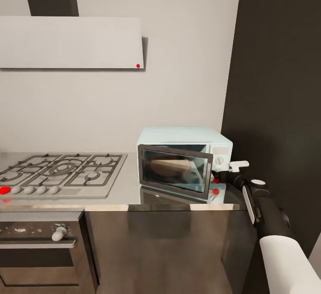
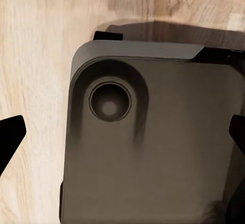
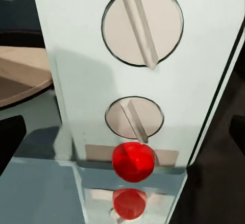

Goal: In the kitchen, take the popcorn bag from the countertop, put it into the microwave, and heat it until the popcorn is cooked so the cooked popcorn ends up inside the bag.

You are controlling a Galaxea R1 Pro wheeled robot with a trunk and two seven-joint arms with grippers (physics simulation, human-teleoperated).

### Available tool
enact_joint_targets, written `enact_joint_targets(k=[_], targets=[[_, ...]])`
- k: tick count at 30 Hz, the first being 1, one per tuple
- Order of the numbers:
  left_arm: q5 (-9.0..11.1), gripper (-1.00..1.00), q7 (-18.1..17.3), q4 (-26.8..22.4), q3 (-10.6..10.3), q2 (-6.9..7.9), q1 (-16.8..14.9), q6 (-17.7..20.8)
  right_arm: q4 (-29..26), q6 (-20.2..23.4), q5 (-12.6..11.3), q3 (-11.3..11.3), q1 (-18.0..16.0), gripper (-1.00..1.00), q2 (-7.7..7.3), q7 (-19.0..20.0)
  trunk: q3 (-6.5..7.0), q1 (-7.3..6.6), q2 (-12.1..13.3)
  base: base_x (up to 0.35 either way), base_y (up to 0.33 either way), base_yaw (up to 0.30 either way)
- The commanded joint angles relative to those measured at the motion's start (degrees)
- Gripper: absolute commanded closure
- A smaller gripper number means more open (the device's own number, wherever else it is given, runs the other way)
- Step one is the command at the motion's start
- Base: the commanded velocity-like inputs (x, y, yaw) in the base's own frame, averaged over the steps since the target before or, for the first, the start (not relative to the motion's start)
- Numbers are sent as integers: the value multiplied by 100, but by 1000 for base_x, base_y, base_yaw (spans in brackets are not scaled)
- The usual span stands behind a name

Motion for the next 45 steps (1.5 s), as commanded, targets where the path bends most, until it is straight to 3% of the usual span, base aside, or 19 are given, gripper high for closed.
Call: enact_joint_targets(k=[1, 15, 21, 31, 45], targets=[[61, -100, -1, -7, 0, 1, 1, -6, -8, 18, 60, -12, -4, -100, 2, 50, -6, 1, -3, 96, 0, 0], [59, -100, -5, -7, 6, -4, 2, -11, 12, 8, -2, -14, -3, -100, 3, 173, -6, 1, -3, 40, 0, 0], [59, -100, -5, -7, 6, -5, 3, -12, 17, 0, 18, -24, -4, -100, -36, 1384, -6, 1, -3, 0, 0, 0], [51, -100, -6, -7, 14, -11, 1, -12, 17, 8, 63, -23, -4, -100, -33, 1394, -6, 1, -3, -15, 14, 0], [51, -100, 4, -8, 15, -14, 2, -12, 14, 15, 62, -22, -6, -100, -48, 1400, -6, 1, -3, -218, 206, 0]])
